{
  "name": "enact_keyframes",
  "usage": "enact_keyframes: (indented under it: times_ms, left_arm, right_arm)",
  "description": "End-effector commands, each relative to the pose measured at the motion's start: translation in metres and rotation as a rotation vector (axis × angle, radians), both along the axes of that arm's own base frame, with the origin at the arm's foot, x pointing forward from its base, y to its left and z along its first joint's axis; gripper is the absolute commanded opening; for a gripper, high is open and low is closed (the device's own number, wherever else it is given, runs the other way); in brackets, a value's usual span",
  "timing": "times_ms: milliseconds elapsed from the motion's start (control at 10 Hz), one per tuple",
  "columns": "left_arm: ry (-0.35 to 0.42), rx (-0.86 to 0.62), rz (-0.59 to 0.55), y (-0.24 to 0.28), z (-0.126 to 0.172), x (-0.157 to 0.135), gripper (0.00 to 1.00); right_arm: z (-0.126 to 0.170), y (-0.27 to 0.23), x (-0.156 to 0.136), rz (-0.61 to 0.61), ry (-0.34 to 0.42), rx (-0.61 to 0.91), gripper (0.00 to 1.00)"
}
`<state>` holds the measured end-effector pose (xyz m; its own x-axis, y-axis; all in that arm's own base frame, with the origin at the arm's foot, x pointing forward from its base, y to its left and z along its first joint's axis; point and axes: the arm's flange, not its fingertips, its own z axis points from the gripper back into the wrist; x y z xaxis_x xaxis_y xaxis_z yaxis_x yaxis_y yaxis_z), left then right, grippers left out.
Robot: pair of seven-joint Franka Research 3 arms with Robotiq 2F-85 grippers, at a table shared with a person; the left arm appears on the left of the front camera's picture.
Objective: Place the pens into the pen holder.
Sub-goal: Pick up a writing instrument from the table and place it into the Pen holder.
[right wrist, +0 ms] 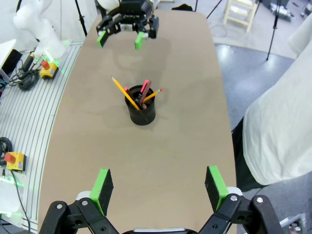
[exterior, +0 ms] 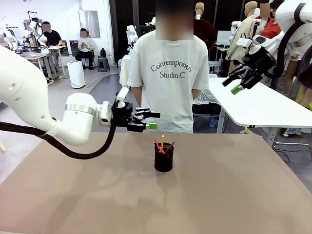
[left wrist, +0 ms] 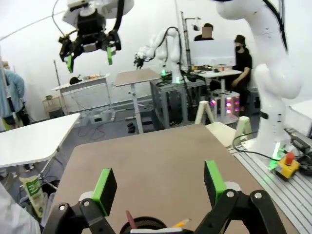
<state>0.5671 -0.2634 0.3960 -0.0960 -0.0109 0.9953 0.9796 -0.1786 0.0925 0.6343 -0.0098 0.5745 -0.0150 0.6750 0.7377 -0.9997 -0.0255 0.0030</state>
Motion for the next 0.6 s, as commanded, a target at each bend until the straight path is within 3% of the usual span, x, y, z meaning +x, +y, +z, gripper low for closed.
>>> enact_keyframes:
  times_ms: [0,300,500]
  left_arm:
    - [-0.004,0.063,-0.098,0.032,0.032,0.001,0.94]
    - [-0.085,0.299,-0.109,0.078,0.068,0.005,0.94]
    - [-0.060,0.466,-0.144,0.101,0.085,0.011,0.94]
  right_arm:
    - [0.000,0.001,-0.004,-0.007,0.001,0.000,1.00]
    - [0.000,0.001,-0.004,-0.007,0.001,0.000,1.00]
    - [0.000,0.001,-0.004,-0.007,0.001,0.000,1.00]
